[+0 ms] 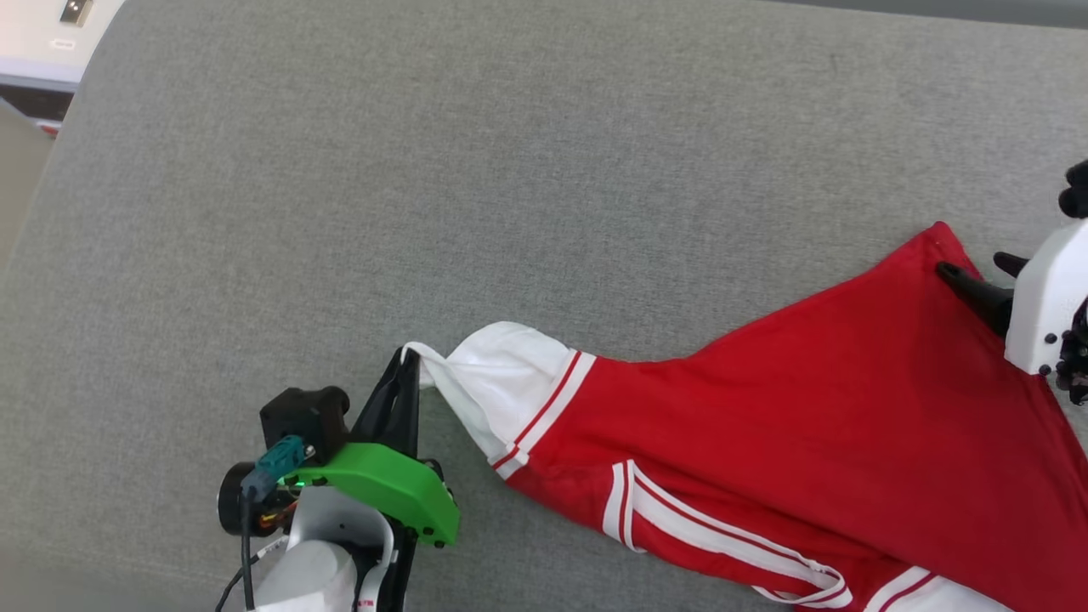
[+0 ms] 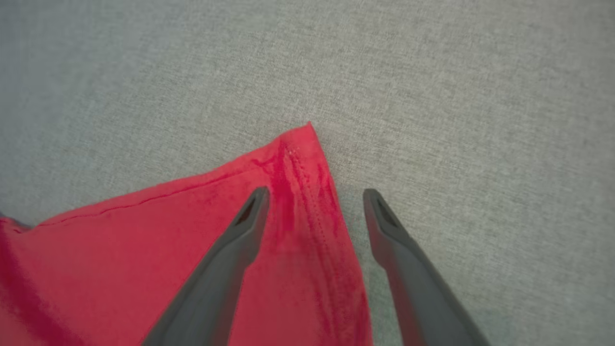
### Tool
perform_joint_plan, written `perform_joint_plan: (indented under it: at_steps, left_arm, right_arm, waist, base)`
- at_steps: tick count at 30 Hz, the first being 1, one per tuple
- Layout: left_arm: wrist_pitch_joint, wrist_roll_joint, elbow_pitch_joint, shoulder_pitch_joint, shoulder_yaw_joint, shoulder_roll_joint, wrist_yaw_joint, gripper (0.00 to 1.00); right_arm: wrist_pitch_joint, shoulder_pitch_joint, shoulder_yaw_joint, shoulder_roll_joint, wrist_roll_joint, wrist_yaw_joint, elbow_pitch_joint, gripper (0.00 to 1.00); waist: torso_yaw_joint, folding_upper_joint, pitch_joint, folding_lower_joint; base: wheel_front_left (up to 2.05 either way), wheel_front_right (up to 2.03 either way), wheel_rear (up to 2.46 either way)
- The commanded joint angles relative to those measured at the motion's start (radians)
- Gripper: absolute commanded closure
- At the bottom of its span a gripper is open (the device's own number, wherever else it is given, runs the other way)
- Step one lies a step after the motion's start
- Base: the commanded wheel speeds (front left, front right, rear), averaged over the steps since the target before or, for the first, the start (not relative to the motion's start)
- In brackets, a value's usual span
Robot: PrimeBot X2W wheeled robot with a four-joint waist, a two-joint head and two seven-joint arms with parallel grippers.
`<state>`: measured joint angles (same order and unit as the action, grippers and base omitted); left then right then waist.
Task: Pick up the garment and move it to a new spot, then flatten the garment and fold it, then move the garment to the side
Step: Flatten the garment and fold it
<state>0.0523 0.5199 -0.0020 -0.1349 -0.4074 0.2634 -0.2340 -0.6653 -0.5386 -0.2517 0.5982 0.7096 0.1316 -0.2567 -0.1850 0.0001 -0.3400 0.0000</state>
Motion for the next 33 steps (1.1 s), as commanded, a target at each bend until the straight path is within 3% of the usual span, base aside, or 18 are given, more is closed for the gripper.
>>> perform_joint_plan:
  at_steps: [1, 12, 13, 14, 15, 23, 33]
  left_arm:
    - [0.008, -0.010, 0.006, -0.027, -0.002, -0.006, 0.005, 1.00]
    - [0.027, -0.003, 0.040, -0.056, -0.017, -0.021, 0.022, 1.00]
    - [0.029, -0.002, 0.042, -0.056, -0.017, -0.021, 0.023, 1.00]
    - [0.031, -0.001, 0.045, -0.056, -0.017, -0.021, 0.023, 1.00]
    - [0.032, 0.000, 0.047, -0.056, -0.018, -0.021, 0.024, 1.00]
    - [0.044, -0.001, 0.059, -0.063, -0.004, -0.002, 0.021, 1.00]
    - [0.021, -0.002, 0.069, -0.199, 0.057, 0.080, 0.048, 1.00]
  right_arm:
    - [-0.018, -0.029, -0.030, 0.014, 0.019, -0.001, -0.005, 0.00]
    - [-0.134, -0.063, -0.255, 0.073, 0.144, -0.001, -0.112, 0.00]
    - [-0.141, -0.062, -0.266, 0.075, 0.153, -0.001, -0.118, 0.44]
    - [-0.151, -0.062, -0.277, 0.076, 0.167, -0.001, -0.126, 0.80]
    - [-0.154, -0.063, -0.285, 0.078, 0.175, -0.001, -0.129, 1.00]
    - [-0.064, -0.130, -0.295, 0.088, 0.202, -0.001, -0.138, 1.00]
    - [0.131, -0.215, -0.227, 0.047, 0.165, -0.001, -0.190, 1.00]
  waist:
    - [-0.024, -0.0001, -0.027, 0.0000]
    - [-0.046, -0.0001, -0.066, 0.0000]
    - [-0.046, -0.0001, -0.066, 0.0000]
    - [-0.046, -0.0001, -0.066, 0.0000]
    - [-0.046, -0.0001, -0.065, 0.0000]
    - [-0.027, -0.0001, -0.036, 0.0000]
    - [0.032, -0.0001, 0.061, 0.0000]
  base:
    - [0.00, 0.00, 0.00]
    - [0.00, 0.00, 0.00]
    - [0.00, 0.00, 0.00]
    - [0.00, 0.00, 0.00]
    - [0.00, 0.00, 0.00]
    - [0.00, 0.00, 0.00]
    - [0.00, 0.00, 0.00]
